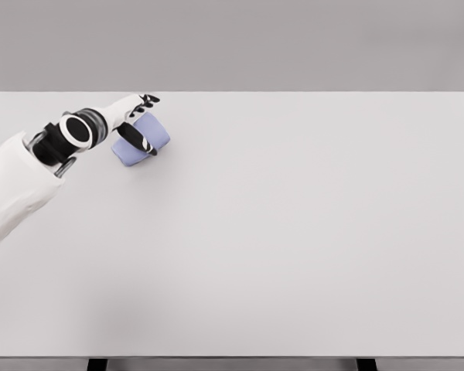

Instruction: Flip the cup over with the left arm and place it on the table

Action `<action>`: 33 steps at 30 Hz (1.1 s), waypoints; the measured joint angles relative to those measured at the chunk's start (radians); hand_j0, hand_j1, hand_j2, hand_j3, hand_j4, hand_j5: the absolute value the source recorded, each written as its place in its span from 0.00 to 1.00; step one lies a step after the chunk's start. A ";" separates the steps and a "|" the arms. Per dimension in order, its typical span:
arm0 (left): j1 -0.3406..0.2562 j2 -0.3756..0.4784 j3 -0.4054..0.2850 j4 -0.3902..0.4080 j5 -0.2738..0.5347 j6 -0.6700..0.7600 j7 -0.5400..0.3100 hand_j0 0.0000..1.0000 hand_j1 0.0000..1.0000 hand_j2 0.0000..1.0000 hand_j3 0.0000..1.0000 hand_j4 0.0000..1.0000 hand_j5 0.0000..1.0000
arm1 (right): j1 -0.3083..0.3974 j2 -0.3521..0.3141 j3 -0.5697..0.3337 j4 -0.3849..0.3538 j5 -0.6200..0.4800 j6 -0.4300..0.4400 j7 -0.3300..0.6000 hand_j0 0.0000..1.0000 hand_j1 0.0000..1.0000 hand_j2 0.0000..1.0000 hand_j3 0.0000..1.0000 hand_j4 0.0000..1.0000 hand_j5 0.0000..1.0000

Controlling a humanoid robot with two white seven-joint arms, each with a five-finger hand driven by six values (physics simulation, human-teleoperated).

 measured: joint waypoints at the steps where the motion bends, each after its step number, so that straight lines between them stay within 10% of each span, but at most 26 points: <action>1: -0.002 0.000 -0.008 0.002 -0.001 0.000 0.000 1.00 1.00 1.00 1.00 1.00 1.00 | -0.002 0.000 0.000 0.000 0.000 0.000 0.000 1.00 1.00 1.00 1.00 1.00 1.00; 33: -0.029 -0.009 -0.053 0.035 -0.004 0.000 0.000 1.00 1.00 1.00 1.00 1.00 1.00 | 0.000 0.000 0.000 0.000 0.000 0.000 0.000 1.00 1.00 1.00 1.00 1.00 1.00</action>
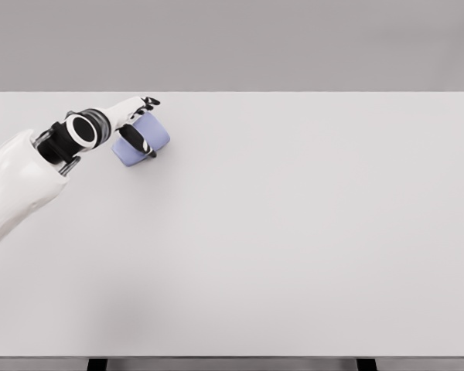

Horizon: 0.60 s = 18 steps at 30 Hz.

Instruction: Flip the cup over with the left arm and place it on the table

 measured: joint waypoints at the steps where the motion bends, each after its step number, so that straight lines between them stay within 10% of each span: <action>1: 0.000 -0.002 -0.001 0.001 0.000 0.000 0.000 1.00 1.00 1.00 1.00 1.00 1.00 | 0.000 0.000 0.000 0.000 0.000 0.000 0.000 1.00 1.00 1.00 1.00 1.00 1.00; 18: -0.008 -0.010 -0.017 0.005 -0.001 0.000 -0.001 0.74 0.74 0.74 0.74 0.74 0.74 | 0.000 0.000 0.000 0.000 0.000 0.000 0.000 1.00 1.00 1.00 1.00 1.00 1.00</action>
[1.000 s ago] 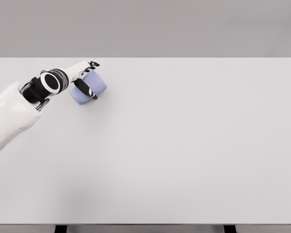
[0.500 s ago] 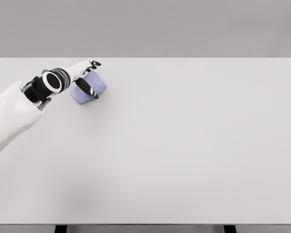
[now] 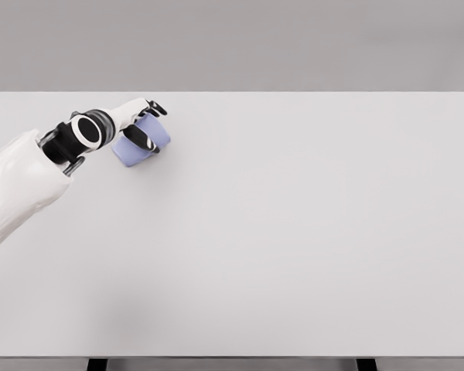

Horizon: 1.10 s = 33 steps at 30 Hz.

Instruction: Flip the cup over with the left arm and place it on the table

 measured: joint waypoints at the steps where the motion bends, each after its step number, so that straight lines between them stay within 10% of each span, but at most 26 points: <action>1: 0.000 0.000 0.000 0.000 0.000 0.000 0.000 0.73 0.73 0.73 0.73 0.73 0.73 | 0.000 0.000 0.000 0.000 0.000 0.000 0.000 1.00 1.00 1.00 1.00 1.00 1.00; 33: -0.021 0.009 0.040 -0.013 0.001 0.001 0.003 0.74 0.74 0.74 0.74 0.74 0.74 | -0.002 0.000 0.000 0.000 0.000 0.000 0.000 1.00 1.00 1.00 1.00 1.00 1.00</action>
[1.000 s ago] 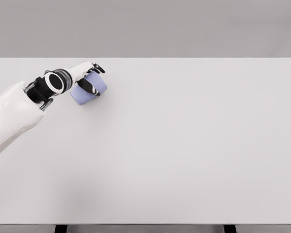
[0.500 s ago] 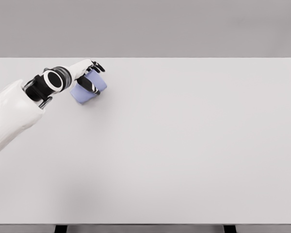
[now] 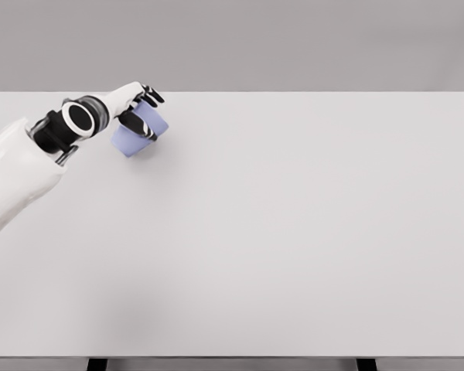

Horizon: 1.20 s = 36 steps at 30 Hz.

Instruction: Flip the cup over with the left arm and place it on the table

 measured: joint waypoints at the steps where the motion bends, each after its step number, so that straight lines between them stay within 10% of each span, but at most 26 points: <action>1: 0.000 0.000 0.005 0.000 0.000 0.000 0.000 0.74 0.74 0.74 0.74 0.74 0.74 | 0.002 0.000 0.000 0.000 0.000 0.000 0.000 1.00 1.00 1.00 1.00 1.00 1.00; 36: 0.103 -0.007 0.201 -0.063 -0.011 -0.105 0.003 0.74 0.74 0.74 0.74 0.74 0.74 | 0.002 0.000 0.000 0.000 0.000 0.000 0.000 1.00 1.00 1.00 1.00 1.00 1.00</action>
